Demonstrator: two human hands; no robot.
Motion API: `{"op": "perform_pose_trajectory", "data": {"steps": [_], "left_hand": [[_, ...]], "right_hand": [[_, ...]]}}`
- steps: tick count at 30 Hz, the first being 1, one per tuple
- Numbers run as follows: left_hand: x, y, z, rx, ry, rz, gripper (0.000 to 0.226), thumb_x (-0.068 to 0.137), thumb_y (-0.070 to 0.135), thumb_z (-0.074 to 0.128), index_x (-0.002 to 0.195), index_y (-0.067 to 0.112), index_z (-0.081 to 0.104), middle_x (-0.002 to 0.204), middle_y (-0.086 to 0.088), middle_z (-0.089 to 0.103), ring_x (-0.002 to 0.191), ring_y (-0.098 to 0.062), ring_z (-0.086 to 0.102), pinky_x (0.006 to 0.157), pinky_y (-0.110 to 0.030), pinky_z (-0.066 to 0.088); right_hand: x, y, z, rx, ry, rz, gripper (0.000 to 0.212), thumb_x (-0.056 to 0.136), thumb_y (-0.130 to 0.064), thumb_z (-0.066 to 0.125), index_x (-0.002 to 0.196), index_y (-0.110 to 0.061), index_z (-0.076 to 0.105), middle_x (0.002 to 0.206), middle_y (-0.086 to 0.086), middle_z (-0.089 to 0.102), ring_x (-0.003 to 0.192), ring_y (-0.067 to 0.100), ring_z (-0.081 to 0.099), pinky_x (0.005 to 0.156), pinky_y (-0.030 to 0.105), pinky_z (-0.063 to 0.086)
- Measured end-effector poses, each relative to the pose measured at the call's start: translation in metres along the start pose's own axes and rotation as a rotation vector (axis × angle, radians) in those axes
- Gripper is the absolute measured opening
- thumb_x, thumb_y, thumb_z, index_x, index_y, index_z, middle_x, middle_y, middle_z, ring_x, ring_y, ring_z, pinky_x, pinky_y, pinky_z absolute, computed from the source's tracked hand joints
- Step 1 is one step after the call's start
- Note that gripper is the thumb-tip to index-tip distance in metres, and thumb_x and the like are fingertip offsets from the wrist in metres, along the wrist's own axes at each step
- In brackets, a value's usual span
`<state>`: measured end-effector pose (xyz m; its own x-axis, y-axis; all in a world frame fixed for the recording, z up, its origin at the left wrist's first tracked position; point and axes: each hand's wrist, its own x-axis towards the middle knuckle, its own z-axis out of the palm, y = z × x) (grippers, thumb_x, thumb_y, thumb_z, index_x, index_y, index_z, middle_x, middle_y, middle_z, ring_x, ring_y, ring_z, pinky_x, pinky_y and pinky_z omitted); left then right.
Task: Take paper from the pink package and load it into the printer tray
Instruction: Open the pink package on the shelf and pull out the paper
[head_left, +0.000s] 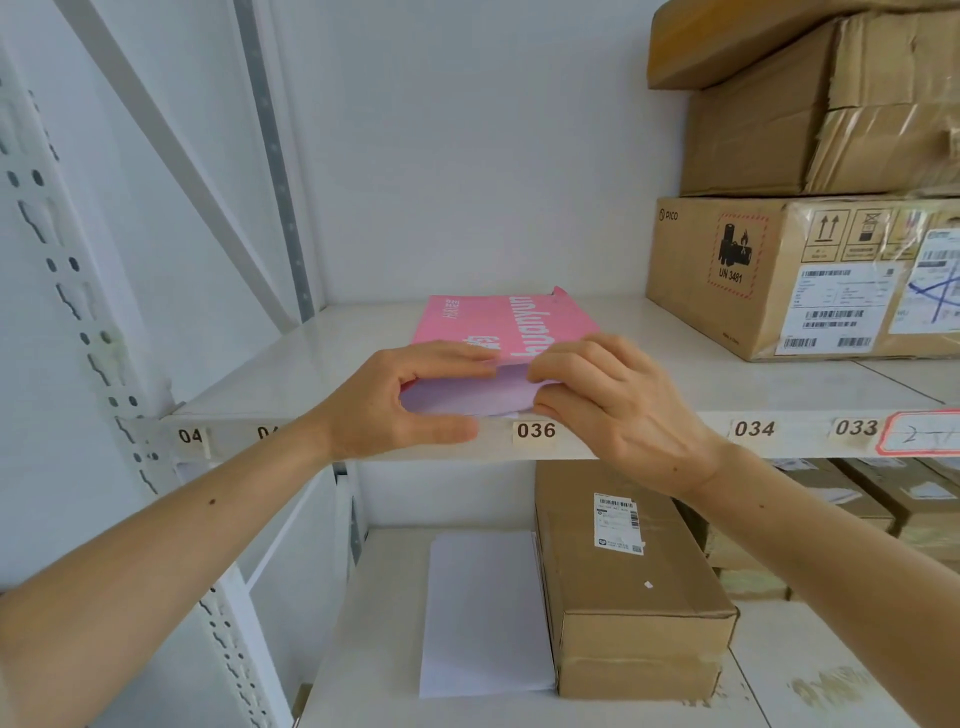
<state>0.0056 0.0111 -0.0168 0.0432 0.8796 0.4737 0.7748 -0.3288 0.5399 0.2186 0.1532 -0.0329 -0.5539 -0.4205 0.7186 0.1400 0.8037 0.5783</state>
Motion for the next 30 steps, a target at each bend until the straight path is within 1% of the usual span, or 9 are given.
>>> {"op": "perform_pose_trajectory", "data": {"steps": [3, 5, 8, 15, 18, 21, 24, 27, 30], "left_hand": [[-0.010, 0.005, 0.005, -0.163, 0.187, -0.019, 0.034, 0.083, 0.035, 0.060, 0.107, 0.014, 0.073, 0.126, 0.003, 0.066, 0.124, -0.008, 0.055, 0.100, -0.018, 0.039], [-0.017, 0.005, 0.010, -0.227, 0.330, -0.064, 0.033, 0.087, 0.035, 0.058, 0.106, 0.013, 0.074, 0.120, 0.003, 0.070, 0.122, -0.009, 0.058, 0.101, -0.022, 0.040], [-0.026, 0.008, 0.019, -0.261, 0.436, -0.135, 0.021, 0.093, 0.020, 0.059, 0.108, 0.012, 0.073, 0.119, 0.002, 0.070, 0.119, -0.008, 0.059, 0.103, -0.023, 0.040], [-0.042, 0.023, 0.041, -0.389, 0.658, -0.289, 0.028, 0.089, 0.013, 0.066, 0.117, 0.011, 0.067, 0.122, -0.003, 0.067, 0.108, -0.006, 0.061, 0.087, -0.010, 0.046], [-0.049, 0.032, 0.047, -0.352, 0.760, -0.381, 0.026, 0.088, 0.017, 0.068, 0.113, 0.017, 0.064, 0.114, 0.003, 0.063, 0.093, 0.009, 0.061, 0.071, -0.005, 0.046], [-0.053, 0.040, 0.046, -0.454, 0.893, -0.561, 0.023, 0.087, 0.017, 0.067, 0.107, 0.013, 0.056, 0.097, 0.001, 0.058, 0.086, -0.011, 0.059, 0.070, -0.021, 0.049], [-0.059, 0.048, 0.043, -0.744, 0.696, -0.760, 0.015, 0.093, 0.024, 0.059, 0.093, 0.009, 0.060, 0.080, -0.003, 0.065, 0.076, -0.022, 0.062, 0.067, -0.034, 0.057], [-0.065, 0.054, 0.041, -1.040, 0.465, -0.853, 0.036, 0.095, 0.039, 0.054, 0.110, 0.007, 0.064, 0.090, -0.009, 0.068, 0.086, -0.028, 0.067, 0.077, -0.042, 0.061], [-0.071, 0.059, 0.043, -1.178, 0.358, -0.865, 0.036, 0.096, 0.028, 0.054, 0.124, 0.006, 0.059, 0.100, -0.010, 0.068, 0.092, -0.028, 0.067, 0.072, -0.042, 0.062]], "right_hand": [[-0.004, -0.006, -0.007, 0.036, -0.003, 0.025, 0.014, 0.089, -0.001, 0.061, 0.076, -0.002, 0.068, 0.092, 0.011, 0.071, 0.079, 0.029, 0.066, 0.071, 0.038, 0.051], [-0.007, -0.009, -0.010, 0.055, -0.022, 0.035, 0.015, 0.089, -0.001, 0.061, 0.077, -0.002, 0.068, 0.090, 0.010, 0.070, 0.071, 0.029, 0.065, 0.063, 0.040, 0.051], [-0.013, -0.014, -0.014, 0.080, -0.046, 0.045, 0.018, 0.093, -0.004, 0.058, 0.078, -0.003, 0.067, 0.089, 0.009, 0.070, 0.068, 0.028, 0.063, 0.061, 0.040, 0.051], [-0.018, -0.027, -0.024, 0.117, -0.040, 0.070, 0.021, 0.095, -0.007, 0.056, 0.078, -0.003, 0.068, 0.090, 0.009, 0.070, 0.064, 0.030, 0.062, 0.059, 0.040, 0.050], [-0.021, -0.034, -0.032, 0.126, -0.061, 0.094, 0.022, 0.095, -0.009, 0.054, 0.079, -0.003, 0.069, 0.091, 0.009, 0.071, 0.064, 0.029, 0.062, 0.058, 0.040, 0.050], [-0.022, -0.041, -0.041, 0.139, -0.073, 0.142, 0.025, 0.095, -0.010, 0.052, 0.079, -0.002, 0.069, 0.092, 0.010, 0.071, 0.063, 0.029, 0.063, 0.058, 0.040, 0.051], [-0.025, -0.050, -0.049, 0.143, -0.077, 0.198, 0.026, 0.095, -0.011, 0.051, 0.080, -0.002, 0.069, 0.092, 0.009, 0.070, 0.062, 0.028, 0.062, 0.058, 0.039, 0.051], [-0.029, -0.063, -0.056, 0.166, -0.096, 0.237, 0.021, 0.093, -0.009, 0.055, 0.079, -0.003, 0.069, 0.093, 0.008, 0.070, 0.063, 0.027, 0.061, 0.059, 0.038, 0.051], [-0.031, -0.076, -0.064, 0.184, -0.137, 0.281, 0.015, 0.091, -0.008, 0.059, 0.081, -0.004, 0.069, 0.094, 0.007, 0.069, 0.064, 0.025, 0.061, 0.061, 0.038, 0.051]]}}
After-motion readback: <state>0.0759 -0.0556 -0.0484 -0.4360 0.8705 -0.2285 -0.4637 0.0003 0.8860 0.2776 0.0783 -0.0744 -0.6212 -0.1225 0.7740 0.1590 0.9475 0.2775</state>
